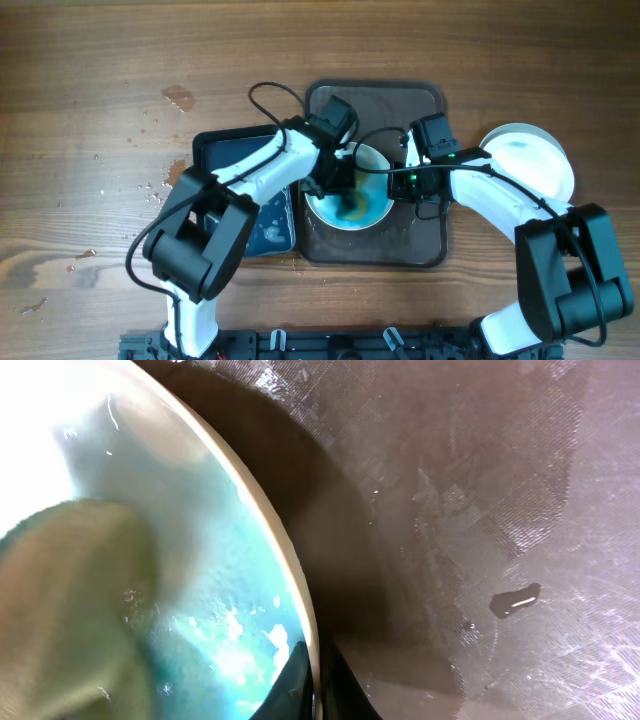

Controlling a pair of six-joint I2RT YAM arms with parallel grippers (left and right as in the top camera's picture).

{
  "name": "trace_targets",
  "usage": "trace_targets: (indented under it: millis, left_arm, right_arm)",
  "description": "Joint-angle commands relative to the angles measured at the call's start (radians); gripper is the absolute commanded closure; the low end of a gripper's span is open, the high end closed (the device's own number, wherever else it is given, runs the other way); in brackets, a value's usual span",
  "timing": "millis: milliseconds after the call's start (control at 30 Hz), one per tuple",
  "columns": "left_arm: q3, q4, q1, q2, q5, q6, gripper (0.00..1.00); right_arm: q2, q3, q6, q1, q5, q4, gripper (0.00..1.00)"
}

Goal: Clean dirty plates on tray and stack at the side
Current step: 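Scrub the last plate with the sponge, then drop sponge in black tray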

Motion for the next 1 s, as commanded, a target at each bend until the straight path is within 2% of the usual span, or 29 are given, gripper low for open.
trace_targets:
  millis: [0,67,133,200,267,367,533,667,767,800,900,967]
  left_arm:
    - [-0.037,-0.095,0.075,0.018,-0.416,0.005,0.96]
    - [-0.036,-0.103,0.080,-0.014,-0.440,0.005,0.96]
    - [-0.036,-0.072,0.078,-0.045,-0.372,0.020,0.96]
    - [-0.039,-0.029,0.077,-0.039,-0.209,0.021,0.96]
    - [-0.073,0.093,0.058,-0.029,-0.020,0.019,0.96]
    - [-0.126,0.230,0.010,-0.029,0.153,0.019,0.96]
    - [-0.156,0.333,-0.107,-0.029,0.203,0.020,0.96]
    - [-0.156,0.453,-0.133,-0.029,0.320,0.003,0.96]
    - [-0.156,0.467,-0.132,-0.029,0.315,0.010,0.96]
    - [-0.156,0.453,-0.128,-0.029,0.265,0.016,0.96]
    - [-0.156,0.292,-0.084,-0.029,-0.064,0.015,0.96]
    - [-0.155,0.205,-0.040,-0.029,-0.200,0.015,0.96]
  right_arm:
    - [0.034,-0.008,-0.007,-0.003,0.050,-0.012,0.96]
    - [0.034,-0.008,-0.008,-0.003,0.050,-0.011,0.96]
    - [0.034,-0.008,-0.008,-0.003,0.050,-0.011,0.96]
    - [0.034,-0.008,-0.007,-0.003,0.050,-0.011,0.96]
    - [0.034,-0.008,-0.009,-0.003,0.050,-0.011,0.96]
    - [0.034,-0.008,-0.019,-0.003,0.050,-0.011,0.96]
    - [0.034,-0.008,-0.032,-0.003,0.050,-0.011,0.96]
    - [0.034,-0.008,-0.033,-0.003,0.050,-0.015,0.96]
    - [0.034,-0.008,-0.033,-0.003,0.050,-0.016,0.95]
    - [0.034,-0.008,-0.033,-0.003,0.050,-0.017,0.96]
    - [0.034,-0.008,-0.033,-0.003,0.050,-0.021,0.96]
    - [0.034,-0.008,-0.033,-0.003,0.049,-0.022,0.96]
